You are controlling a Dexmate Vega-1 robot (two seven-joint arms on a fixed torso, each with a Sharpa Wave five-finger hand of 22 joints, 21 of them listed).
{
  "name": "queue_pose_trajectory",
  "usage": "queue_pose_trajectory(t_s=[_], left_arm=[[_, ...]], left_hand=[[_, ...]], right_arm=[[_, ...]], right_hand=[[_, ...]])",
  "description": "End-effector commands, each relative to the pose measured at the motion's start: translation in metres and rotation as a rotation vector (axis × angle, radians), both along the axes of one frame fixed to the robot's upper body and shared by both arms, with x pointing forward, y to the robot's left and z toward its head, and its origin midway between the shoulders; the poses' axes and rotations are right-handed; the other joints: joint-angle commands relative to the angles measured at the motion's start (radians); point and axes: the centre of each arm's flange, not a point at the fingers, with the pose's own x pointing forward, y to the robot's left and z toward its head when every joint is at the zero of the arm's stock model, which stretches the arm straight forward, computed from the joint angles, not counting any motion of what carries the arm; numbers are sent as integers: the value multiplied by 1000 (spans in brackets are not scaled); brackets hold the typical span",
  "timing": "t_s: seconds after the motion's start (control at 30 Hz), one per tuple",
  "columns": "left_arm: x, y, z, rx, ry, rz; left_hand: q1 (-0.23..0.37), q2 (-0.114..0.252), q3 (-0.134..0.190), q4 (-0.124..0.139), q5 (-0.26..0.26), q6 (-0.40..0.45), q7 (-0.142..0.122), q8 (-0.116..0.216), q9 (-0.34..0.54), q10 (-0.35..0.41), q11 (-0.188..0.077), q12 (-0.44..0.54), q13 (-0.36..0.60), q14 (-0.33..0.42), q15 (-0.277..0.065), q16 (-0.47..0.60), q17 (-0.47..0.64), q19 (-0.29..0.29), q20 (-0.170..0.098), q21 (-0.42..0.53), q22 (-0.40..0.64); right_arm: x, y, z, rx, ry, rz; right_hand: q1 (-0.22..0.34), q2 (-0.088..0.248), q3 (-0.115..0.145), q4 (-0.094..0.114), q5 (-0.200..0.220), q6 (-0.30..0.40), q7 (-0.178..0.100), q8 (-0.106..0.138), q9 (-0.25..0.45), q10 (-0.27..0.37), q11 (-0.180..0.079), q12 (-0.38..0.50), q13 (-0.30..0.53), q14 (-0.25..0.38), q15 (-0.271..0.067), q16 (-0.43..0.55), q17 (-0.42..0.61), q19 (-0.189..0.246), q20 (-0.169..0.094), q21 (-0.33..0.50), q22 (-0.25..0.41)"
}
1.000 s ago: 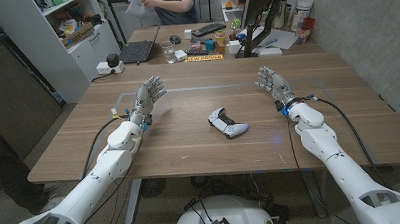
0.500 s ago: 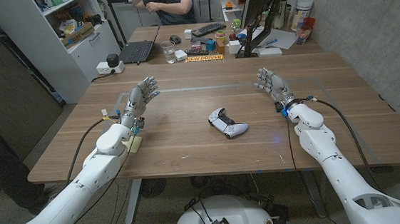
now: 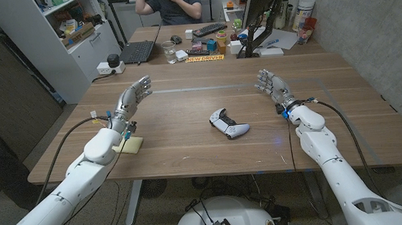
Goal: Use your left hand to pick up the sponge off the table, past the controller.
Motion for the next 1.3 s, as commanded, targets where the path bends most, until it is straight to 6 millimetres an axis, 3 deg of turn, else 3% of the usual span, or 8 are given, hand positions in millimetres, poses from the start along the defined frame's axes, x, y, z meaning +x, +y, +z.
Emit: queue_pose_trajectory(t_s=[0.03,0.47,0.8,1.07,1.3], left_arm=[[-47,9,10,108,-114,68],[-96,17,26,252,-223,159],[-131,23,27,378,-285,266],[-163,21,27,522,-373,458],[-179,17,24,625,-402,591]], left_hand=[[19,0,3,-10,5,0,-6,4,3,-1,-6,1,2,-5,3,-2,3,-1,4,-2,1],[39,-9,6,-36,6,0,-9,6,3,-5,-12,0,2,-12,1,-3,2,-5,2,-5,0],[56,-21,7,-59,5,-1,-12,7,3,-12,-15,-2,2,-23,-2,-4,2,-14,1,-10,0],[74,-31,8,-82,5,5,-22,11,3,-12,-23,-2,2,-27,-6,-4,2,-17,3,-13,-1],[91,-42,8,-104,4,20,-40,17,4,-13,-32,-1,2,-29,-18,-2,3,-17,15,-14,-1]], right_arm=[[-2,3,-1,-3,-2,8],[-4,7,-2,-3,-7,12],[-3,10,-2,-5,-7,13],[1,15,0,-10,-8,21],[4,19,2,-17,-7,26]], right_hand=[[4,-2,3,-6,5,6,3,6,4,3,-2,4,4,8,1,7,5,8,1,5,3],[3,-1,3,-7,4,7,3,7,4,3,-3,4,4,8,2,7,5,8,2,5,3],[3,-1,4,-8,4,7,3,6,4,3,-3,4,4,8,1,7,5,8,1,5,3],[3,-1,3,-9,4,7,4,6,4,4,0,4,4,7,2,7,5,8,2,5,3],[2,-1,3,-10,4,7,3,6,4,3,-2,4,4,8,1,7,5,8,1,5,3]])
